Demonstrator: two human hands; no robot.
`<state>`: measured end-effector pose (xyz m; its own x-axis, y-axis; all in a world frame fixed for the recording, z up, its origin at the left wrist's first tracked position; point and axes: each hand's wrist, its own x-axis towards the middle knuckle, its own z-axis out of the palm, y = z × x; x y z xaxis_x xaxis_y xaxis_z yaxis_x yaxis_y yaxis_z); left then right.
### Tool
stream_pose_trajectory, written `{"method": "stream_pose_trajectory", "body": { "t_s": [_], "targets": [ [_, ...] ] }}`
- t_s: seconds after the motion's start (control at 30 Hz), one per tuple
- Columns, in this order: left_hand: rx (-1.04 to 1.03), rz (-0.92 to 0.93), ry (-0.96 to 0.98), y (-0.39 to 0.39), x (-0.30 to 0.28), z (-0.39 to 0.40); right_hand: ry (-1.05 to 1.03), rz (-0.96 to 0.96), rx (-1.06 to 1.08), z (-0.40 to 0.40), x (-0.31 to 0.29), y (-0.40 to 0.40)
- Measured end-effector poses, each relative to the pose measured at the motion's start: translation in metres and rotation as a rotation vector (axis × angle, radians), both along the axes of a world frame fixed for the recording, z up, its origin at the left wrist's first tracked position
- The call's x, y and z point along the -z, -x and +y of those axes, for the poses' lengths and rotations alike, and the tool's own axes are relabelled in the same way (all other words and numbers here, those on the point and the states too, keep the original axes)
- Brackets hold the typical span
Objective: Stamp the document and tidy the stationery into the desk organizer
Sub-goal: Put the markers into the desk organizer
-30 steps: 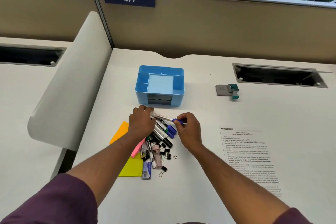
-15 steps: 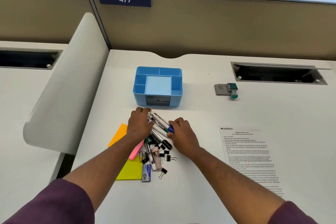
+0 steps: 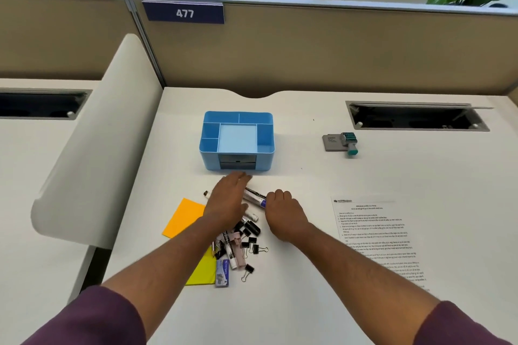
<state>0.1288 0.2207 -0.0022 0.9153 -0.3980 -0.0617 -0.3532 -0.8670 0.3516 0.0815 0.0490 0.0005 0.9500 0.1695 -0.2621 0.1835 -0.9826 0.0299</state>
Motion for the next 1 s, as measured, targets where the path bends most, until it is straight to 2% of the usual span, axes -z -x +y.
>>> {"method": "stream_pose_trajectory", "body": {
  "t_s": [0.1, 0.27, 0.43, 0.5, 0.6, 0.83, 1.0],
  "targets": [
    [0.165, -0.034, 0.001, 0.008, 0.006, -0.012, -0.115, 0.020, -0.001, -0.010, -0.012, 0.001],
    [0.103, -0.108, 0.203, 0.019, 0.003, -0.046, -0.437, 0.135, 0.124, -0.037, -0.057, 0.004],
    [0.012, 0.164, 0.549, 0.034, 0.003, -0.053, -0.973, -0.010, 0.320, -0.052, -0.084, 0.015],
    [0.018, 0.275, 0.636, 0.040, -0.004, -0.056, -1.067, -0.032, 0.329, -0.053, -0.086, 0.019],
    [0.044, 0.336, 0.693, 0.048, -0.011, -0.055, -1.033, -0.069, 0.217, -0.045, -0.090, 0.022],
    [0.116, 0.209, 0.710, 0.039, -0.027, -0.035, -0.630, -0.102, -0.126, -0.022, -0.114, 0.001],
    [-0.022, 0.110, 0.711, 0.010, -0.038, -0.017, -0.622, -0.203, -0.145, -0.005, -0.133, -0.034]
  ]
}}
